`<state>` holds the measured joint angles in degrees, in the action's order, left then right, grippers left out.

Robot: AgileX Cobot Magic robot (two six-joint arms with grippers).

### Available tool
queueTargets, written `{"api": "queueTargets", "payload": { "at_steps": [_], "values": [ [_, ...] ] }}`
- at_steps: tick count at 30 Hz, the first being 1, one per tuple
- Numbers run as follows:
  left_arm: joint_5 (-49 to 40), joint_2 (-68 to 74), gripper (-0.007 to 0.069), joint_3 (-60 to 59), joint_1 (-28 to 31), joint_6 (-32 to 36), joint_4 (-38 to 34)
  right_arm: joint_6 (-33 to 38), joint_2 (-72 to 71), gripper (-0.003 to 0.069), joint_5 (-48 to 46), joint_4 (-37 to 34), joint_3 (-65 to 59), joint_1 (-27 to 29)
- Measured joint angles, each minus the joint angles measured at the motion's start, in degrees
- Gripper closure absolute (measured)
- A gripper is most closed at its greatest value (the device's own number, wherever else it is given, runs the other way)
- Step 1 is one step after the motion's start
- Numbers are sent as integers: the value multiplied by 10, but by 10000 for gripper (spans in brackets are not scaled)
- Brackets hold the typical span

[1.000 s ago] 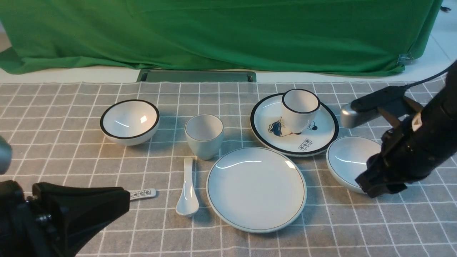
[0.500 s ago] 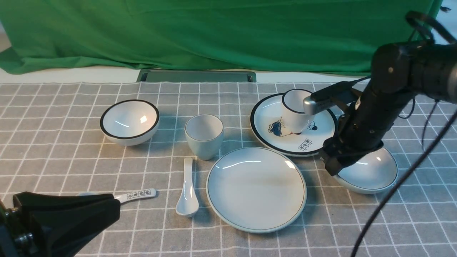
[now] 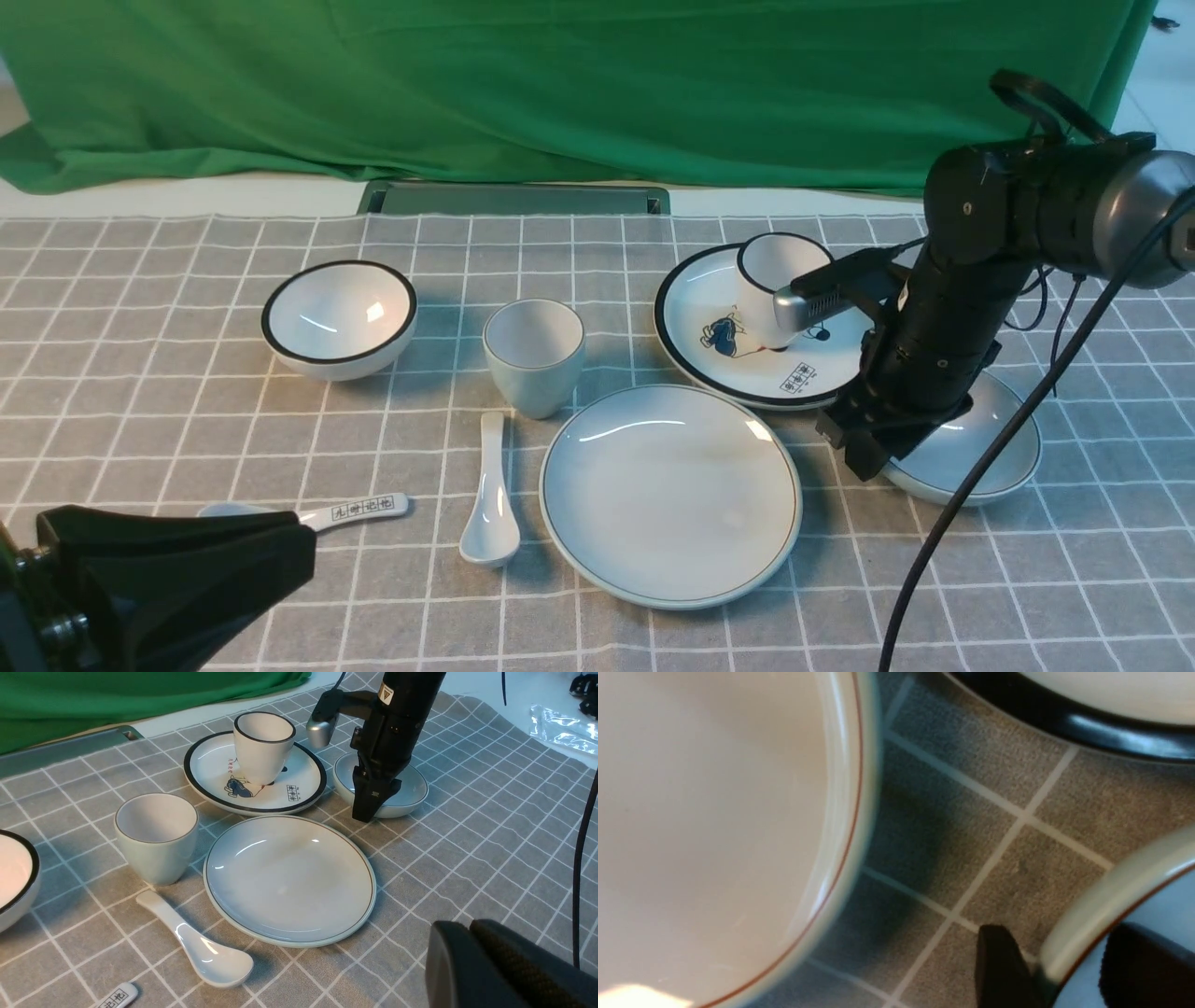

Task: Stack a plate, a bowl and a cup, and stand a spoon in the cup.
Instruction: Use the right arm to grab a blue rice bowl

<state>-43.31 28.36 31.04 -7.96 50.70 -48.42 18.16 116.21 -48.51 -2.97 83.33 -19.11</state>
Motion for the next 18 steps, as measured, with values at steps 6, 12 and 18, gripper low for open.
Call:
{"api": "queueTargets", "payload": {
  "at_steps": [6,12,18],
  "values": [
    [0,0,608,0,0,0,5,3,-4,498,-16,14,5,0],
    [-2,0,608,0,0,3,6,-1,-22,553,-36,30,6,-4],
    [-2,-1,608,0,0,5,7,-29,-102,582,-57,22,4,-94]
  ]
}}
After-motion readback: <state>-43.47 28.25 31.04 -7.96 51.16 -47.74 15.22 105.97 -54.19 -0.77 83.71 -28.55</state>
